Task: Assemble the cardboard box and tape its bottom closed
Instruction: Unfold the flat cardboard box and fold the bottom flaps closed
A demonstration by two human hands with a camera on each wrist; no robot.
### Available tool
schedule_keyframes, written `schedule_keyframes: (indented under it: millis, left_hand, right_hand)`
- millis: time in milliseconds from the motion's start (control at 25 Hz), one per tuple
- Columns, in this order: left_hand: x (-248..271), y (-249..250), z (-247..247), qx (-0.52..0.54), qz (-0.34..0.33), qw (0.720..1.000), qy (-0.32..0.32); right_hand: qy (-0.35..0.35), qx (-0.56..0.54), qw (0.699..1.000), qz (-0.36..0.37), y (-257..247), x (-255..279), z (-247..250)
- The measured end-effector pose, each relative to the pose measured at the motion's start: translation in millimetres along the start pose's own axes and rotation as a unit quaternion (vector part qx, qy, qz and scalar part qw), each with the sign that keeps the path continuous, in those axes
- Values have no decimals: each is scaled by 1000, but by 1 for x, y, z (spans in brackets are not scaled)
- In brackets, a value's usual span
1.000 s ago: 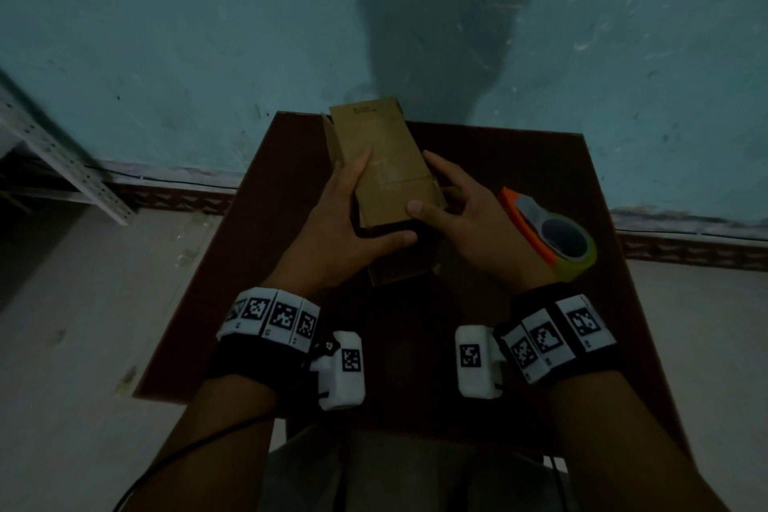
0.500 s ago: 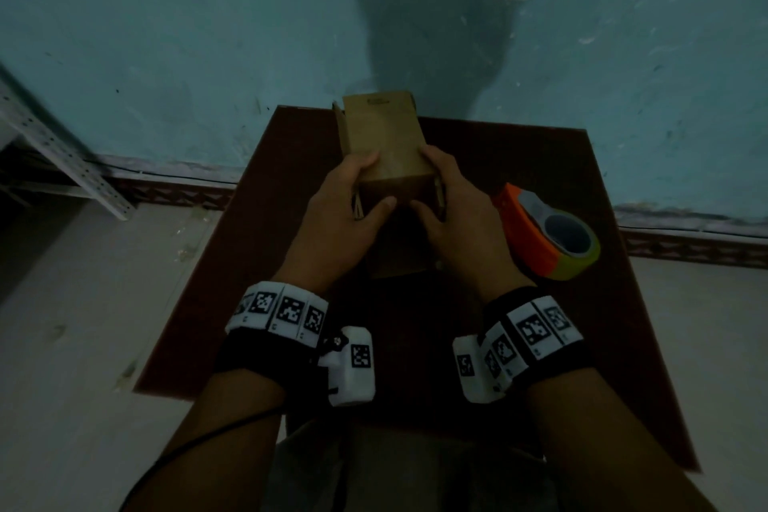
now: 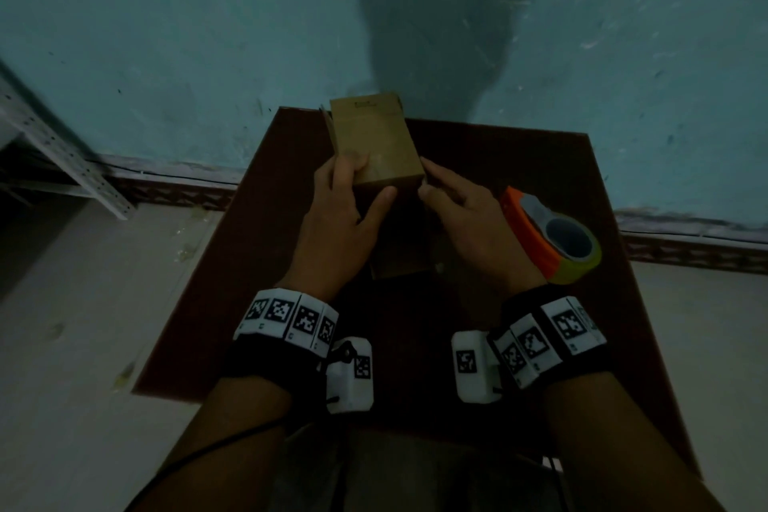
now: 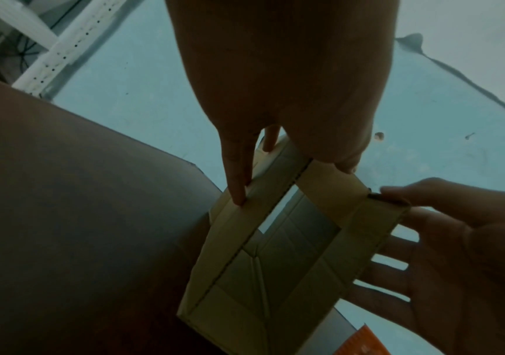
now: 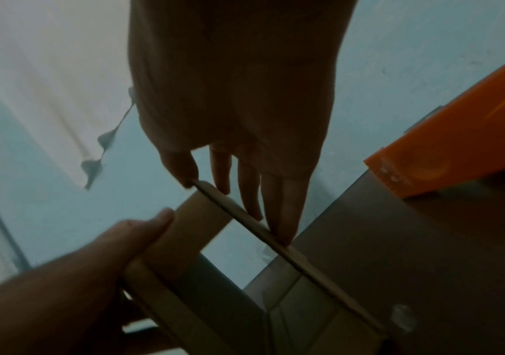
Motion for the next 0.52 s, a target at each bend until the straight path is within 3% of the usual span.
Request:
schedule_keyframes:
  millis: [240, 400, 520]
  left_hand:
    - [-3, -3, 10, -15, -4, 998, 62]
    - [-8, -24, 19, 21, 120, 986, 112]
    - [-7, -42, 15, 13, 195, 977, 80]
  right_hand:
    - [-26, 19, 999, -18, 1, 4, -3]
    - [-45, 159, 983, -82, 29, 0, 3]
    - [13, 153, 983, -103, 35, -5, 18]
Point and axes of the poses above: each hand's wrist, its own x-axis away from the middle knuckle, its own z-axis out of the back of the hand, y = z × x, the point moved 8 cm from there along -x, towards the middle knuckle, and after that the axes turned 15 degrees about y, right-handed, at the moved point
